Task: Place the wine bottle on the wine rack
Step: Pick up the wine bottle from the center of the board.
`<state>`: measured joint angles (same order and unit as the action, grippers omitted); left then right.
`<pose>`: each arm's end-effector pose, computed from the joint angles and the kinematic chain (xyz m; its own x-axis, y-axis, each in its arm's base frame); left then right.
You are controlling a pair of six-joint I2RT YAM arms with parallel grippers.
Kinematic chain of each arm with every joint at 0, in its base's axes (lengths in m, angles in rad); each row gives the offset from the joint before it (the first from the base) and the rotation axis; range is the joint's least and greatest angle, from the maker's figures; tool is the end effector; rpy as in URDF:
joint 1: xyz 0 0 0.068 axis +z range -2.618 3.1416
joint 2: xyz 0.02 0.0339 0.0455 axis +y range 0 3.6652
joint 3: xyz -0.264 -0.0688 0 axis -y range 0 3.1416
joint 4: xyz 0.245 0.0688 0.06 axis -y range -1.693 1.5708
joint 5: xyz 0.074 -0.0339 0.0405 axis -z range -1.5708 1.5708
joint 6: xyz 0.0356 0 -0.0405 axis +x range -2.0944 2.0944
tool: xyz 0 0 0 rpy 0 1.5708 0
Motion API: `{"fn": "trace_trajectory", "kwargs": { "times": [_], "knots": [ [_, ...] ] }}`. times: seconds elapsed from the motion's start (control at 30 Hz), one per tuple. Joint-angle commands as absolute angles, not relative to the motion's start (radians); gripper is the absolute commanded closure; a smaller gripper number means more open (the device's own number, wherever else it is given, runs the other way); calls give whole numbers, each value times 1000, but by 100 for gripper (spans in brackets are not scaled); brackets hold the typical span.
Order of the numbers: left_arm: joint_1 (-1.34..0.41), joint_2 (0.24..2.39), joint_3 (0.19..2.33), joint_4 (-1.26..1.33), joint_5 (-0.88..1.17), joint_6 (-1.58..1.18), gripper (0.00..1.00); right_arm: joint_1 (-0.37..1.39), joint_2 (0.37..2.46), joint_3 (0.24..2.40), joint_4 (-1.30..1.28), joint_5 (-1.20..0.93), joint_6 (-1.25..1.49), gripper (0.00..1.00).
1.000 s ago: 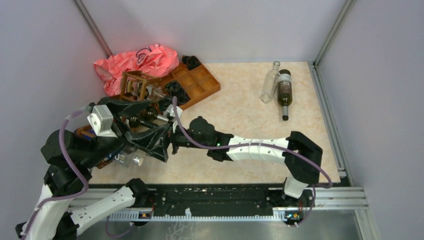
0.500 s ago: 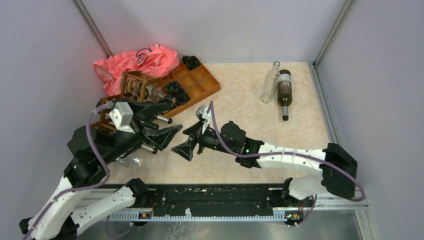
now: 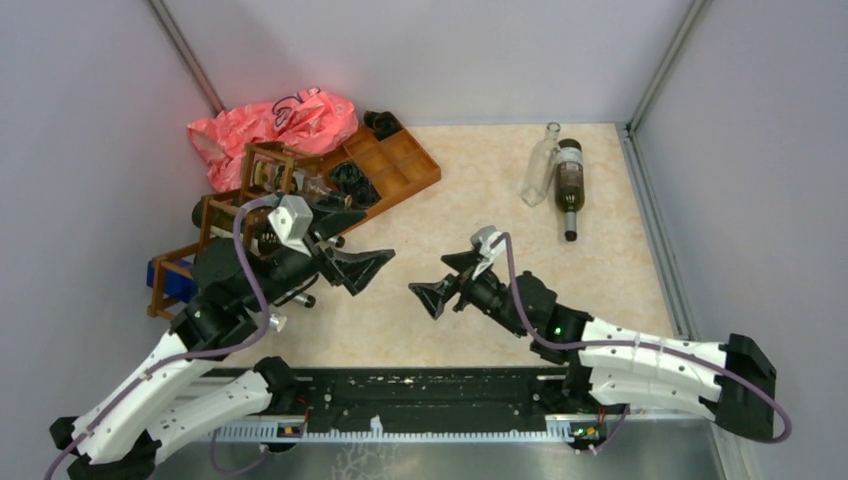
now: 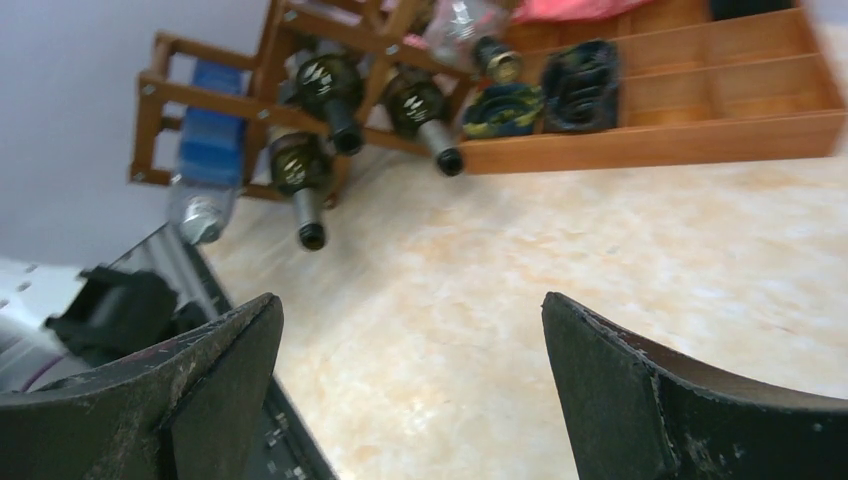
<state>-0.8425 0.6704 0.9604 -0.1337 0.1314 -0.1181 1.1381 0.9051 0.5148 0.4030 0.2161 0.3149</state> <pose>0.0888 -0.1066 0.4221 0.0056 -0.1817 -0.9833 0.8325 0.5457 -0.0961 0.0971 0.1921 0.2848 -0.2417 0.1981 -0.9499 -0.7593 0.5709 0.3123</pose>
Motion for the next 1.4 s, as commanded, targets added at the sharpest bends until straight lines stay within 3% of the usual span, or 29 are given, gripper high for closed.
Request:
{"fn": "trace_trajectory", "kwargs": {
  "times": [0.0, 0.2, 0.53, 0.93, 1.37],
  "knots": [
    [-844, 692, 913, -37, 166, -162, 1, 1120, 783, 484, 358, 427, 259, 1],
    [-844, 737, 867, 15, 191, -184, 1, 1048, 706, 491, 192, 543, 287, 1],
    [-844, 763, 849, 27, 200, -168, 1, 681, 703, 489, 109, 305, 415, 1],
    [-842, 750, 834, 12, 198, -130, 1, 470, 767, 563, 36, 197, 433, 1],
    [-840, 772, 830, 24, 197, -94, 1, 398, 701, 656, -104, 298, 393, 1]
  ]
}}
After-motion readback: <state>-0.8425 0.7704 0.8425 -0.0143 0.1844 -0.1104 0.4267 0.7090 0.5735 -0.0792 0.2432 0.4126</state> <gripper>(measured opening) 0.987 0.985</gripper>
